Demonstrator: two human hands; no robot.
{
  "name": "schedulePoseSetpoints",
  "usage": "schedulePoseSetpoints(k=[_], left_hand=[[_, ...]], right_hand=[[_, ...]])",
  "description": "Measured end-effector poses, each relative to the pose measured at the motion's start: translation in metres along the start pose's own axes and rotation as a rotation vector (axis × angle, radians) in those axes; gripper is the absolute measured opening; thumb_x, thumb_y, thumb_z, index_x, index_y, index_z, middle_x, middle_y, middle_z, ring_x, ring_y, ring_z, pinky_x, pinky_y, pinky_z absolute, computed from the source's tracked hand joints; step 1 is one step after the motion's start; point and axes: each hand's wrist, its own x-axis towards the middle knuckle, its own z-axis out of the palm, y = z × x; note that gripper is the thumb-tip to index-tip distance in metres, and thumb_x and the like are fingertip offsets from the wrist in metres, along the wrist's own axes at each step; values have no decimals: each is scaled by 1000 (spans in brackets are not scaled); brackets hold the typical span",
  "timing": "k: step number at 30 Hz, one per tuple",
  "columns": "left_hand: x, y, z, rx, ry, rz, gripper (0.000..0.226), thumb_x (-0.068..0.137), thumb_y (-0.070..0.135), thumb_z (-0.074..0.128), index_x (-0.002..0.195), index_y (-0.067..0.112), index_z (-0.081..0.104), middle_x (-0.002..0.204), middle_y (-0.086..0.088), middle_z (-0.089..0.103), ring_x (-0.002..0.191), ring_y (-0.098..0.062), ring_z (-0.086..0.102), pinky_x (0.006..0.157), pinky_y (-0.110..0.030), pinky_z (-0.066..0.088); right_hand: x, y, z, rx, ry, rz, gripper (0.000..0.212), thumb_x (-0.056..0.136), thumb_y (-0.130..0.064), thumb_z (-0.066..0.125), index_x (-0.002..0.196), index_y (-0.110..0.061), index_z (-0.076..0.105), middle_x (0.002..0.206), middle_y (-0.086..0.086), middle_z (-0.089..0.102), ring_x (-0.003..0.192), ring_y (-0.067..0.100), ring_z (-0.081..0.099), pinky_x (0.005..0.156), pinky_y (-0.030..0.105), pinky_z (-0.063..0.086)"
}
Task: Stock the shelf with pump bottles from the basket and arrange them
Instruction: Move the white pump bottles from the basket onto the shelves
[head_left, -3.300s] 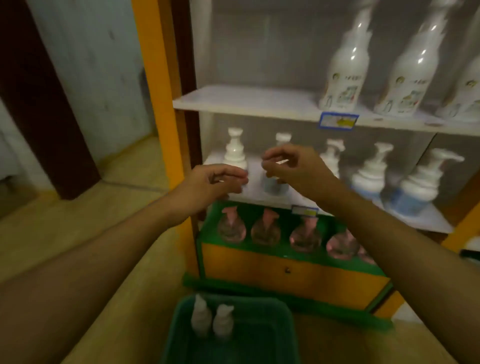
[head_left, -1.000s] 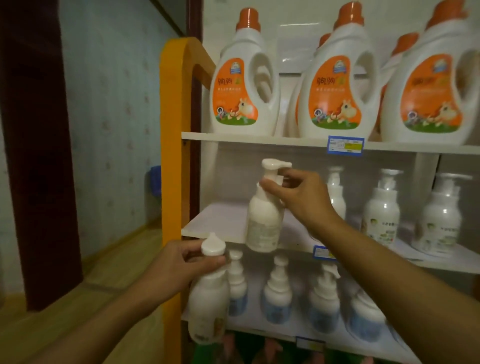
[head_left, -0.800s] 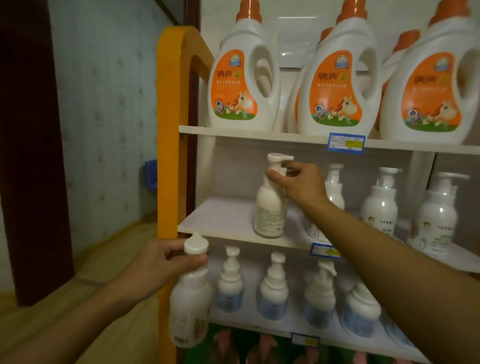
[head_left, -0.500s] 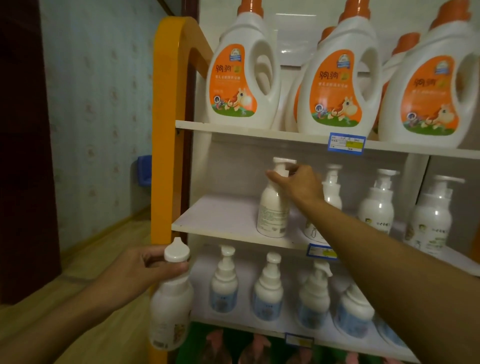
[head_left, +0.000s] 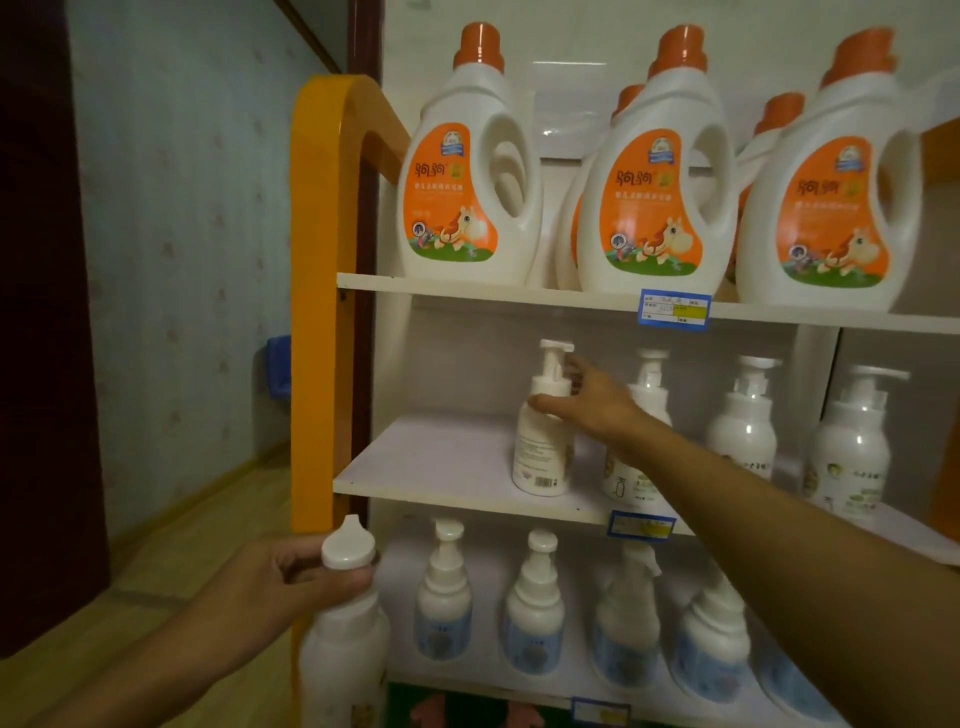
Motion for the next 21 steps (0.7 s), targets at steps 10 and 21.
schedulePoseSetpoints(k=[10,21], left_hand=[[-3,-1,2,-46,6,-37,34,53,43,83,85,33,77,92,18,75,83,3,69,77,-26,50],[-8,8,8,-70,41,63,79,18,68,82,87,30,78,91,8,77,82,-5,72,55,-10,53]], right_hand=[[1,-4,-6,-46,70,-4,59,77,-30,74,128,-17,49,118,0,59,105,22,59,93,41,51],[3,4,-1,-209,190,21,59,70,-40,78,118,-16,55,113,6,65,99,25,63,86,44,54]])
